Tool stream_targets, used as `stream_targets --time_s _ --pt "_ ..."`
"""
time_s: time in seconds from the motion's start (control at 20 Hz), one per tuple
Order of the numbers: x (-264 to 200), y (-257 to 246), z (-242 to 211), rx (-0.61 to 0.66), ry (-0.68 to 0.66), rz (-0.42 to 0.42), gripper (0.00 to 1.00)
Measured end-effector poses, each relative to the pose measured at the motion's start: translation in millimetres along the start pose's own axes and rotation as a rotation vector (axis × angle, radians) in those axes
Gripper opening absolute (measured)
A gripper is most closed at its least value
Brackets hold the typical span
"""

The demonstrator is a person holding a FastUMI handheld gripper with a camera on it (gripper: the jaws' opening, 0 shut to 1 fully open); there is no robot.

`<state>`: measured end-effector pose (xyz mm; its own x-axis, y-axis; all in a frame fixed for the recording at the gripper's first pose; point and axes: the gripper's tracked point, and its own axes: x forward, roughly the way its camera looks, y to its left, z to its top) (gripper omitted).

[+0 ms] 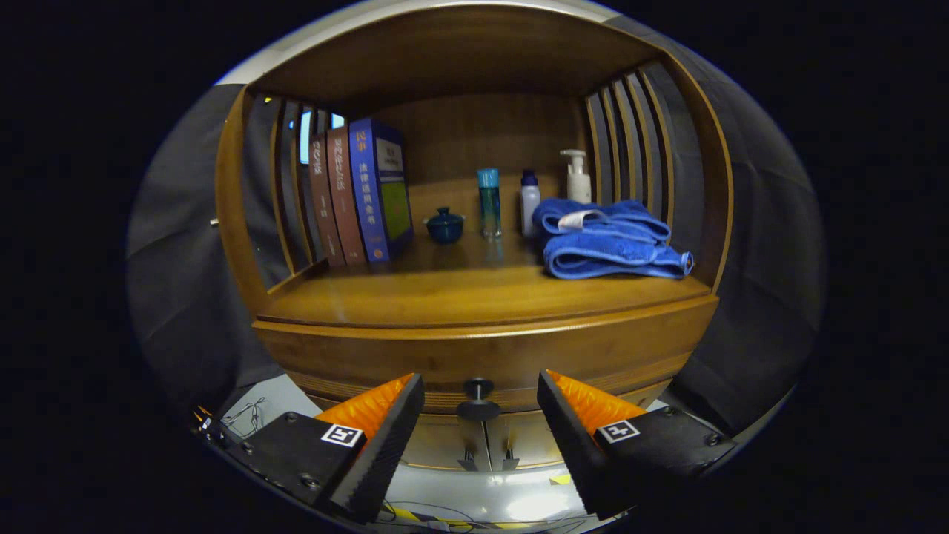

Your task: Pull open the drawer, take out the items inside it, and place them on the countertop above the cabinet.

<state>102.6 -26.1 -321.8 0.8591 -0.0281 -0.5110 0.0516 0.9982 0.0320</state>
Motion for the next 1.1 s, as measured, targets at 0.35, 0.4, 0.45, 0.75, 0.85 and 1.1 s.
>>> stream_targets --time_s 0.35,0.4,0.45,0.75,0.85,1.1 --pt "38.5 0.9 -38.6 -0.020 0.101 -0.003 0.92" --pt "39.8 1.0 -40.9 -0.020 0.110 -0.002 0.85" --pt "40.6 1.7 -41.3 -0.008 0.116 -0.002 0.78" --pt "43.1 3.5 -42.4 -0.064 0.126 0.003 0.32" --pt "42.4 3.3 -43.9 -0.076 0.142 0.003 0.32" --pt "29.5 2.2 -49.3 -0.067 0.172 -0.011 0.33"
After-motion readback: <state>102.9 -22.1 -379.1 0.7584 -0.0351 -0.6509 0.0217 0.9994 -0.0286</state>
